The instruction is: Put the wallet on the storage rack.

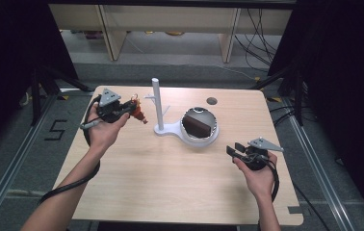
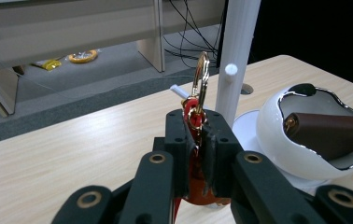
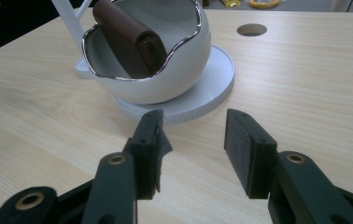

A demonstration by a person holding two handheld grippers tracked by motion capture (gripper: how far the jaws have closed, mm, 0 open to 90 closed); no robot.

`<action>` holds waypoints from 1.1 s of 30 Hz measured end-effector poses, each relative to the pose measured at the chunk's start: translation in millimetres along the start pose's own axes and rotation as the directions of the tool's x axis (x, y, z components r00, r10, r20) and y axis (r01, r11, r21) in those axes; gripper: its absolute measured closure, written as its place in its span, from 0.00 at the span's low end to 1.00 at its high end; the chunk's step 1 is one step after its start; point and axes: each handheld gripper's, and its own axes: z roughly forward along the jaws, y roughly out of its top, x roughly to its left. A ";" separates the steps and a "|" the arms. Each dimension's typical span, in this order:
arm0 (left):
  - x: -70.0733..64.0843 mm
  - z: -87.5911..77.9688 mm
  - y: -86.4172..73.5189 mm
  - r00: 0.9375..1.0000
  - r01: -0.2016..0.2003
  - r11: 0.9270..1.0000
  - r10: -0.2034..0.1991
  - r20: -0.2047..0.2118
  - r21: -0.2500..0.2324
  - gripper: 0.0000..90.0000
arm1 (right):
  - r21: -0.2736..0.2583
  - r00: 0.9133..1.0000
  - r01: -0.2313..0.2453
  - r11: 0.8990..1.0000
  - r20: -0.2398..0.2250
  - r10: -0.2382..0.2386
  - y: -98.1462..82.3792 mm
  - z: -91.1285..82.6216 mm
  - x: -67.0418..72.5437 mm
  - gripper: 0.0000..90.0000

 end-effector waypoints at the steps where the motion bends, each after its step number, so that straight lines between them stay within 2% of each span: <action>1: -0.2 0.9 0.9 1.000 -0.002 1.000 0.002 -0.003 0.000 0.90 | 0.003 1.000 0.026 1.000 0.009 -0.026 0.9 -1.7 -1.6 0.64; 2: -0.6 2.3 1.7 1.000 -0.002 1.000 0.002 -0.006 -0.003 0.90 | -0.003 1.000 0.008 1.000 -0.005 -0.008 0.4 -1.9 -1.3 0.64; 3: -0.8 2.9 2.0 1.000 -0.006 1.000 0.006 -0.008 0.000 0.90 | -0.004 1.000 0.004 1.000 -0.001 -0.004 0.3 -3.4 -0.3 0.64; 4: -1.8 4.1 2.1 1.000 0.000 1.000 0.000 -0.009 -0.003 0.90 | 0.011 1.000 -0.022 1.000 0.010 0.022 0.4 -5.4 2.8 0.64; 5: -3.2 6.0 2.8 1.000 -0.007 1.000 0.007 -0.012 -0.002 0.90 | 0.004 1.000 0.003 1.000 0.010 -0.003 0.7 -5.3 1.6 0.64; 6: -3.2 6.0 2.8 1.000 -0.007 1.000 0.007 -0.012 -0.002 0.90 | 0.004 1.000 0.003 1.000 0.010 -0.003 0.7 -5.3 1.6 0.64; 7: -4.2 7.1 3.2 1.000 -0.008 1.000 0.008 -0.014 -0.003 0.90 | -0.007 1.000 -0.002 1.000 0.003 0.002 0.6 -4.8 1.8 0.64; 8: -4.6 8.0 3.8 1.000 -0.013 1.000 0.013 -0.015 -0.001 0.90 | 0.002 0.999 -0.033 0.999 0.004 0.033 0.7 -5.3 4.4 0.64; 10: -6.6 9.5 4.6 1.000 -0.019 1.000 0.019 -0.017 -0.002 0.90 | -0.004 1.000 -0.026 1.000 0.002 0.026 0.6 -4.8 4.0 0.64; 11: -7.8 10.2 4.8 0.999 -0.027 1.000 0.027 -0.019 -0.001 0.90 | 0.010 0.999 -0.038 0.999 0.007 0.038 1.0 -5.9 5.1 0.64; 12: -8.6 10.7 4.6 0.999 -0.027 1.000 0.027 -0.019 -0.001 0.90 | -0.003 0.999 -0.039 0.999 -0.010 0.039 0.2 -3.7 5.1 0.64; 13: -10.8 12.0 3.8 1.000 -0.013 1.000 0.013 -0.014 0.000 0.90 | -0.008 1.000 0.007 1.000 0.003 -0.007 -0.3 -2.3 1.7 0.64; 15: -12.9 12.7 3.2 1.000 -0.027 1.000 0.027 -0.015 0.002 0.90 | -0.004 1.000 0.000 1.000 -0.003 0.000 -1.0 -1.5 1.6 0.64; 16: -14.6 13.0 2.8 0.999 -0.037 0.999 0.038 -0.016 0.007 0.90 | 0.005 0.999 -0.031 1.000 -0.014 0.031 -1.7 -1.1 3.4 0.64; 17: -16.6 13.7 2.2 0.999 -0.041 0.999 0.042 -0.015 0.008 0.90 | 0.013 0.999 -0.042 0.999 -0.009 0.042 -2.2 -1.0 4.0 0.63; 18: -18.4 14.4 1.5 0.999 -0.049 0.999 0.049 -0.013 0.012 0.90 | 0.007 1.000 -0.011 1.000 -0.013 0.011 -2.4 -0.2 1.3 0.63; 19: -20.3 15.4 0.8 0.998 -0.064 0.998 0.064 -0.019 0.014 0.90 | 0.024 0.999 -0.046 0.999 -0.016 0.046 -3.0 -0.9 3.7 0.63; 22: -24.7 18.6 -0.8 0.998 -0.067 0.997 0.068 -0.019 0.026 0.90 | 0.023 0.999 -0.049 0.999 -0.020 0.049 -3.4 -0.8 3.6 0.63; 23: -26.0 19.4 -1.2 0.997 -0.070 0.997 0.070 -0.022 0.026 0.90 | 0.017 1.000 -0.019 1.000 -0.023 0.020 -3.3 0.0 0.6 0.63; 24: -27.3 19.4 -1.2 0.996 -0.083 0.996 0.084 -0.031 0.028 0.90 | 0.021 1.000 -0.014 1.000 -0.012 0.015 -3.4 -0.2 0.2 0.63; 25: -29.0 20.2 -1.5 0.996 -0.084 0.996 0.085 -0.029 0.031 0.90 | 0.015 0.999 -0.035 0.999 -0.021 0.035 -4.4 1.0 0.9 0.62; 26: -30.0 20.3 -1.3 0.994 -0.096 0.995 0.097 -0.042 0.034 0.90 | 0.013 1.000 -0.011 1.000 -0.012 0.011 -4.8 1.1 -0.4 0.62; 27: -31.1 20.9 -1.4 0.993 -0.103 0.994 0.105 -0.050 0.039 0.90 | 0.021 0.998 -0.053 0.998 -0.020 0.054 -6.1 2.2 2.1 0.62; 28: -32.2 22.1 -1.4 0.992 -0.114 0.992 0.117 -0.057 0.046 0.90 | 0.043 0.998 -0.058 0.997 -0.016 0.059 -6.4 1.5 2.5 0.62; 29: -32.4 23.7 -1.3 0.990 -0.125 0.991 0.127 -0.052 0.047 0.90 | 0.024 0.999 -0.023 0.999 -0.031 0.023 -7.1 4.2 -1.2 0.62; 30: -33.5 24.6 -1.4 0.988 -0.135 0.989 0.139 -0.062 0.055 0.89 | 0.028 0.999 -0.024 0.999 -0.024 0.025 -7.2 4.4 -0.7 0.62; 31: -35.6 26.4 -1.4 0.985 -0.152 0.986 0.156 -0.072 0.064 0.89 | 0.038 0.997 -0.076 0.996 -0.030 0.077 -8.0 4.4 3.8 0.62; 32: -35.6 26.4 -1.4 0.985 -0.152 0.986 0.156 -0.072 0.064 0.89 | 0.038 0.997 -0.076 0.996 -0.030 0.077 -8.0 4.4 3.8 0.62; 33: -36.6 27.5 -1.3 0.984 -0.157 0.986 0.161 -0.076 0.065 0.89 | 0.029 0.998 -0.057 0.998 -0.033 0.058 -8.1 5.5 2.7 0.62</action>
